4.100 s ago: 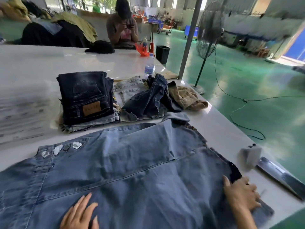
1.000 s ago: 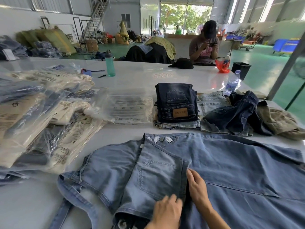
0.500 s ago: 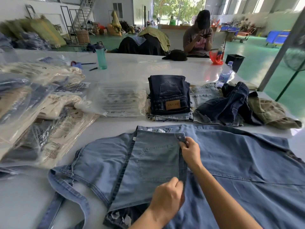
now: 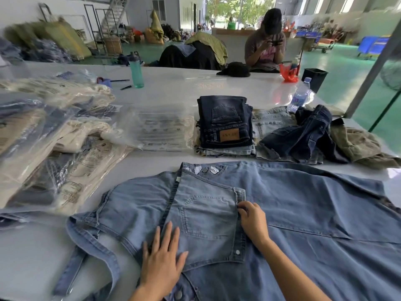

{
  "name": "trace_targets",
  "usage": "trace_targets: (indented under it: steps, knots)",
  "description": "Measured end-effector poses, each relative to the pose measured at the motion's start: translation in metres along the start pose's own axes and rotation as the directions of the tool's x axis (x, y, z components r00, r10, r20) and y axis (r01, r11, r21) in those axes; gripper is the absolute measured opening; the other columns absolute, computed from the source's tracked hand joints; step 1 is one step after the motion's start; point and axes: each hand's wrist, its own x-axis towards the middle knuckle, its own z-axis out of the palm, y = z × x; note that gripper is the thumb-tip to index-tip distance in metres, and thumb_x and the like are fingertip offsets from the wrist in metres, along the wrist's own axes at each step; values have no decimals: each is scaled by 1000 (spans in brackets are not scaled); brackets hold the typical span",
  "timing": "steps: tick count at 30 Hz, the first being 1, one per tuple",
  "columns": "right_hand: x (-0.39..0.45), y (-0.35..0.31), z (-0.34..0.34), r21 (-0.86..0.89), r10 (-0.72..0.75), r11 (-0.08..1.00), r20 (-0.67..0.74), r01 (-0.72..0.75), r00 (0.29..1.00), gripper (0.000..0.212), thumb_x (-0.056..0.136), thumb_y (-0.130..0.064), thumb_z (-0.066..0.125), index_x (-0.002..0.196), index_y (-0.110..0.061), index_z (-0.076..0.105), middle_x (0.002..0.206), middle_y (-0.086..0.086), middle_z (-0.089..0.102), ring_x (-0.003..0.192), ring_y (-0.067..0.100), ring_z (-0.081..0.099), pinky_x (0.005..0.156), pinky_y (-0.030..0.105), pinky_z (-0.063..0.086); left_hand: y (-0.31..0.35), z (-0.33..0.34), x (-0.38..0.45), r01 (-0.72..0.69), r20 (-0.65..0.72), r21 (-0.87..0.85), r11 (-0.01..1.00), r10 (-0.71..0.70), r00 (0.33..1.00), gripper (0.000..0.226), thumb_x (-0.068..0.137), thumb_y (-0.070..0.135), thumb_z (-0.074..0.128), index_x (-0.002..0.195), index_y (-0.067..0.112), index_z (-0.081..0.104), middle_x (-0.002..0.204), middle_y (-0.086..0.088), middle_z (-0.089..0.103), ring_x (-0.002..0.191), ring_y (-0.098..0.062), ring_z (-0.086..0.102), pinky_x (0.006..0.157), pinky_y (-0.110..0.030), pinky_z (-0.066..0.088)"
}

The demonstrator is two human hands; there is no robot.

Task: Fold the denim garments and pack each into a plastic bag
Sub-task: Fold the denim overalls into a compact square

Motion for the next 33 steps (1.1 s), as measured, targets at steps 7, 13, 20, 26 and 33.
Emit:
trace_targets:
  steps: [7,13,20,26,33]
  knots:
    - [-22,-4,1,-541,-131,837,-63,76,989,30,94,-34,49,120,-24,59,134,7,45,116,30,48,87,40,41,-17,4,-18,-65,-159,-101,993,49,986,82,96,58,6,97,17,77,115,-9,68,93,-28,70,63,-45,57]
    - [-16,28,-3,-591,112,807,136,-10,984,65,87,-74,14,147,-50,5,160,-1,-9,146,29,-15,104,72,-3,-17,-24,27,66,-109,-171,983,-86,990,87,85,71,-4,141,25,44,151,-11,33,135,-35,39,100,-62,33]
    - [-2,36,16,-649,152,761,137,-27,979,81,74,-83,-3,146,-48,-9,160,4,-14,143,37,-20,98,74,-14,-51,16,63,232,68,-46,972,-229,971,74,66,86,-13,132,55,-26,149,18,-30,145,-22,-19,104,-72,-5]
    - [24,14,26,-634,136,773,180,9,974,77,81,-81,6,148,-45,-4,160,8,-12,143,39,-20,99,73,-17,-74,10,91,248,90,-50,968,-243,966,79,67,85,-7,135,48,-24,154,17,-22,144,-21,-20,104,-72,-4]
    - [15,22,19,-615,56,783,220,94,974,70,87,-74,10,149,-43,-5,160,5,-13,145,26,-20,106,66,-17,-77,15,74,222,64,-69,973,-217,974,80,71,81,-17,139,38,-25,158,9,-14,146,-21,-11,111,-63,-3]
